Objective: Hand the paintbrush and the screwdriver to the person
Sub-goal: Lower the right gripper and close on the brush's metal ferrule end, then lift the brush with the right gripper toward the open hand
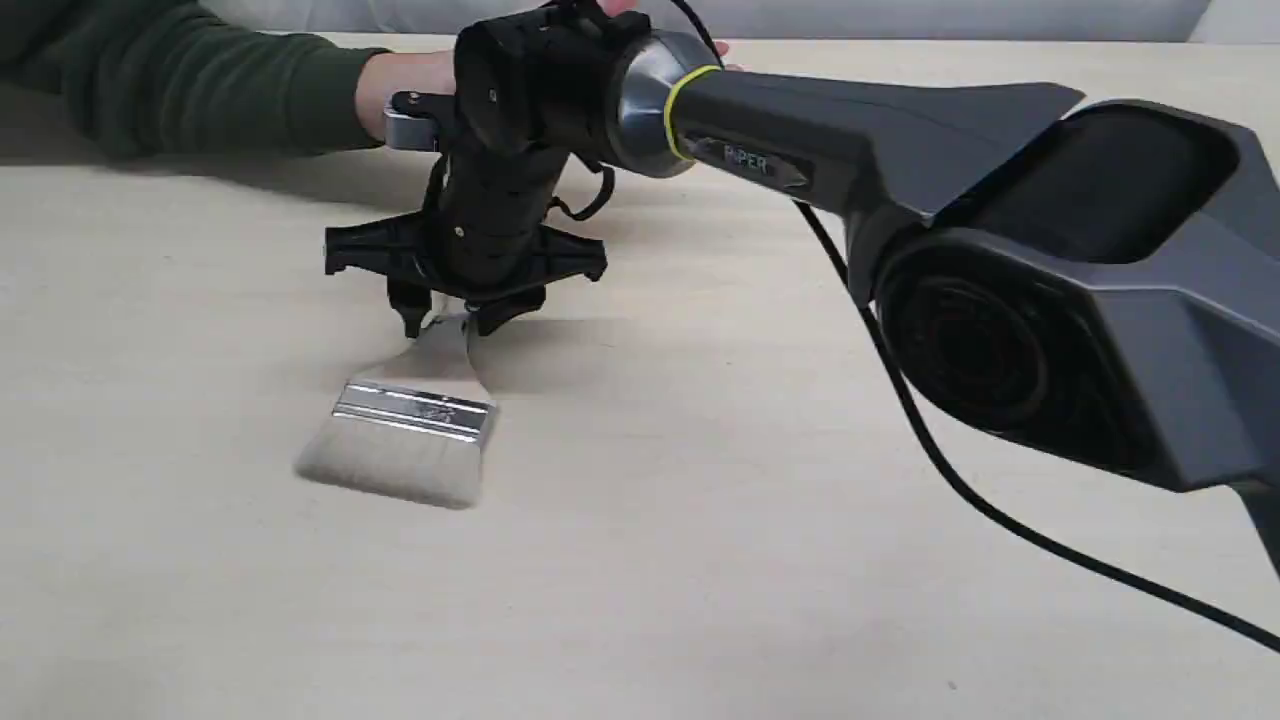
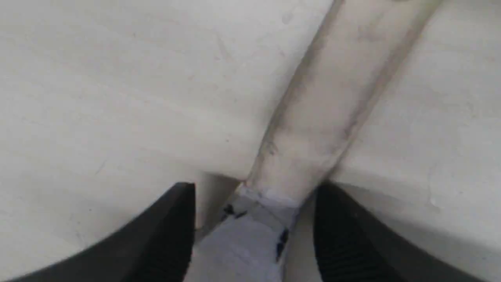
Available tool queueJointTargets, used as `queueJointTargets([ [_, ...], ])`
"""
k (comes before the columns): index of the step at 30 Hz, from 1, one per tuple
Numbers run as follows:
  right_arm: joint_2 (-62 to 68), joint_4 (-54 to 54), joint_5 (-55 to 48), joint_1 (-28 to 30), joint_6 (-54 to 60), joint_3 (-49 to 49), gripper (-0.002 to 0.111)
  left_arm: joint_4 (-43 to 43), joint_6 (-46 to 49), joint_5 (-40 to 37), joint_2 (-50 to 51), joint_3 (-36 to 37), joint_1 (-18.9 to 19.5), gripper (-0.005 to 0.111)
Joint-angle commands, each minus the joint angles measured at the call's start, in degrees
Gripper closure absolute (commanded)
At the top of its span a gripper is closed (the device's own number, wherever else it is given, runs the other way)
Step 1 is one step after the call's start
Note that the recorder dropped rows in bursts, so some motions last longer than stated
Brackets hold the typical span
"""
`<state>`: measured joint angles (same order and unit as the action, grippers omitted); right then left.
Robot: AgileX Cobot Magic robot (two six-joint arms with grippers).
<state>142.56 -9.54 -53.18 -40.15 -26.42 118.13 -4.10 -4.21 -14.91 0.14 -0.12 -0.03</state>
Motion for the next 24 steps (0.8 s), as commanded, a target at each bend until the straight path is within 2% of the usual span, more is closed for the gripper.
queueJointTargets([
  [1, 1.9, 2.4, -2.2, 0.0, -0.6, -0.3, 0.059, 0.3, -0.1, 0.6, -0.1, 0.1, -0.4, 0.107],
  [6, 1.9, 4.3, -4.3, 0.0, -0.6, -0.3, 0.064, 0.2, -0.1, 0.7, -0.1, 0.1, -0.4, 0.107],
  [17, 1.9, 14.5, -16.5, 0.0, 0.3, -0.3, 0.072, 0.2, -0.1, 0.7, -0.1, 0.1, -0.4, 0.107],
  [24, 1.9, 11.7, -16.8, 0.0, 6.3, -0.3, 0.072, 0.2, -0.1, 0.7, -0.1, 0.1, -0.4, 0.107],
])
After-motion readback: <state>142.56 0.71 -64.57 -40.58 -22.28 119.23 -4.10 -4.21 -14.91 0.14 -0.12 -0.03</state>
